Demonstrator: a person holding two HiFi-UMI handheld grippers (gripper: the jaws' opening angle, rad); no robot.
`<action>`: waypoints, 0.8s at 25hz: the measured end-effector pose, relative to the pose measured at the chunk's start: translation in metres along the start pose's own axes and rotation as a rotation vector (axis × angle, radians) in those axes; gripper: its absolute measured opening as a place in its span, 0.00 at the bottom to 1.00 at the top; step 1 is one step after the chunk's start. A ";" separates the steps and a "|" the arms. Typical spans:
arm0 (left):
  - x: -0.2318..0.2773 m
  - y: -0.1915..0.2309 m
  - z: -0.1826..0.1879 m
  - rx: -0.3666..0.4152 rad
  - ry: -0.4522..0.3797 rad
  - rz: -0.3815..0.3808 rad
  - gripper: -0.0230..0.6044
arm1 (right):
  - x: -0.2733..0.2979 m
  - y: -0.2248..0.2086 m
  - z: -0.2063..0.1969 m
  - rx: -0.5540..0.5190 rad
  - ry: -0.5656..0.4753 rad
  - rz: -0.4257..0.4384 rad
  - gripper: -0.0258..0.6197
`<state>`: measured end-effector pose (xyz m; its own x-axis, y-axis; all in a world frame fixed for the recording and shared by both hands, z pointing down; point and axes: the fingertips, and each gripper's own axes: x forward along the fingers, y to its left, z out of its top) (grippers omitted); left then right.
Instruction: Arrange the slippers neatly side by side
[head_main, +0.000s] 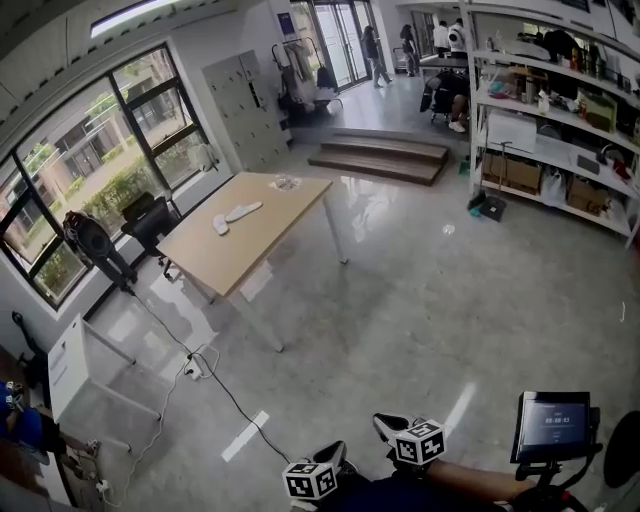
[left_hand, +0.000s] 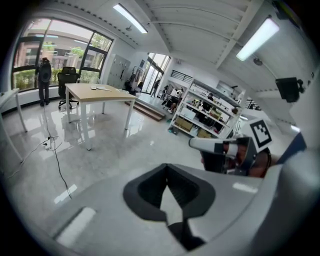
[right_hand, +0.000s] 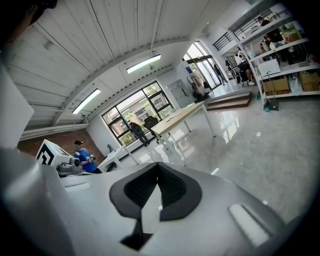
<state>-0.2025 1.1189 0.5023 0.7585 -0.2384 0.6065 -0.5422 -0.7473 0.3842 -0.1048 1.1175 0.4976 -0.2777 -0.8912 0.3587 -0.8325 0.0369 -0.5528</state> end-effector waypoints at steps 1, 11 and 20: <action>-0.003 0.002 -0.002 -0.003 0.002 0.001 0.04 | 0.002 0.004 -0.003 -0.001 0.008 0.004 0.06; 0.027 0.014 0.019 -0.027 0.020 -0.033 0.04 | 0.024 -0.024 0.013 0.005 0.028 -0.036 0.06; 0.049 0.070 0.065 -0.079 0.002 -0.057 0.04 | 0.092 -0.027 0.041 -0.032 0.083 -0.050 0.06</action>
<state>-0.1793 1.0143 0.5134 0.7884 -0.1957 0.5832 -0.5248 -0.7086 0.4717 -0.0881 1.0159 0.5152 -0.2732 -0.8519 0.4469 -0.8609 0.0092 -0.5086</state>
